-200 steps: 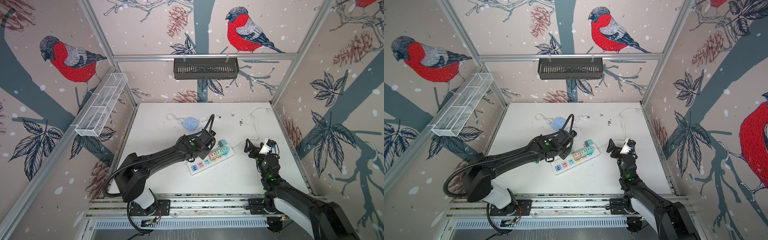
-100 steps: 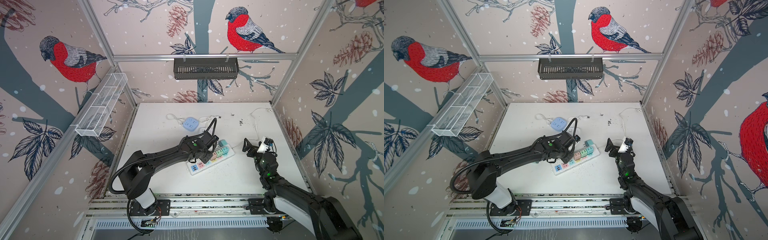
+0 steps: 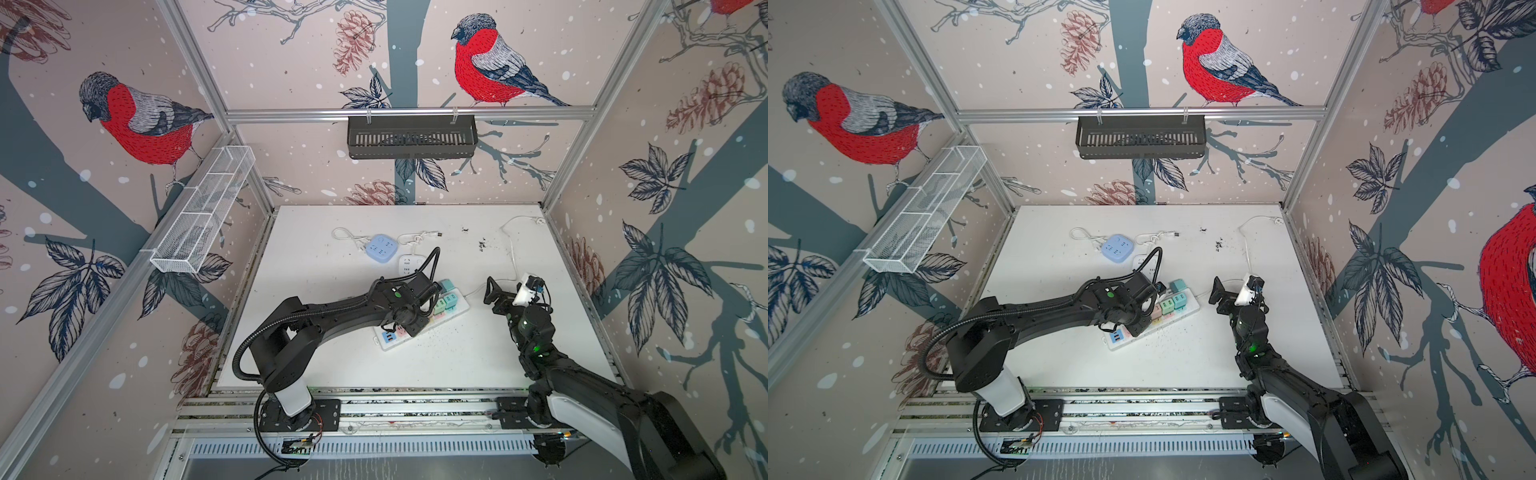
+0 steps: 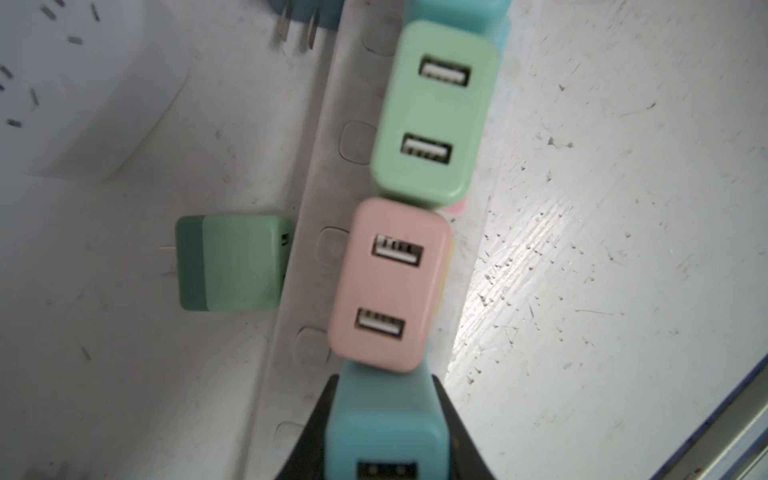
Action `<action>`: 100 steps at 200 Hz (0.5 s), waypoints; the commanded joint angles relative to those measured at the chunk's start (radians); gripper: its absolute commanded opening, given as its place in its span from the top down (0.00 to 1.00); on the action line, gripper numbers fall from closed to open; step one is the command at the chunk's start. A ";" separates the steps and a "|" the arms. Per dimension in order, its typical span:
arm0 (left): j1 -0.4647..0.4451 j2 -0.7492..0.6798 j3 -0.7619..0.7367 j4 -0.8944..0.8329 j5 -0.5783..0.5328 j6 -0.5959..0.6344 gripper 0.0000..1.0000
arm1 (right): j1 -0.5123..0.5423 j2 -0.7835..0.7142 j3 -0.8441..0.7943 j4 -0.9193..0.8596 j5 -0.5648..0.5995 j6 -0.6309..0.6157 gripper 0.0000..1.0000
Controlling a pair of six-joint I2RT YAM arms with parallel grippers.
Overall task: Insert the plug
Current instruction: 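Carry the teal adapter over the power strip beyond the pink adapter with left gripper, then lower the teal adapter toward the socket next to the pink adapter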
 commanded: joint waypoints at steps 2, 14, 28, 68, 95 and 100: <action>-0.002 0.014 0.013 0.017 0.006 0.024 1.00 | 0.004 0.005 0.009 0.023 0.013 -0.007 0.00; -0.002 0.016 0.014 0.020 0.007 0.027 1.00 | 0.005 0.004 0.010 0.024 0.015 -0.008 0.00; -0.002 0.018 0.008 0.024 0.007 0.027 1.00 | 0.008 0.006 0.011 0.024 0.018 -0.009 0.00; -0.001 0.008 -0.015 0.043 -0.018 0.029 1.00 | 0.012 0.010 0.012 0.024 0.021 -0.012 0.00; 0.000 -0.008 -0.023 0.053 -0.039 0.034 1.00 | 0.013 0.011 0.012 0.023 0.022 -0.013 0.00; 0.000 -0.011 -0.026 0.055 -0.047 0.033 1.00 | 0.014 0.011 0.012 0.024 0.024 -0.013 0.00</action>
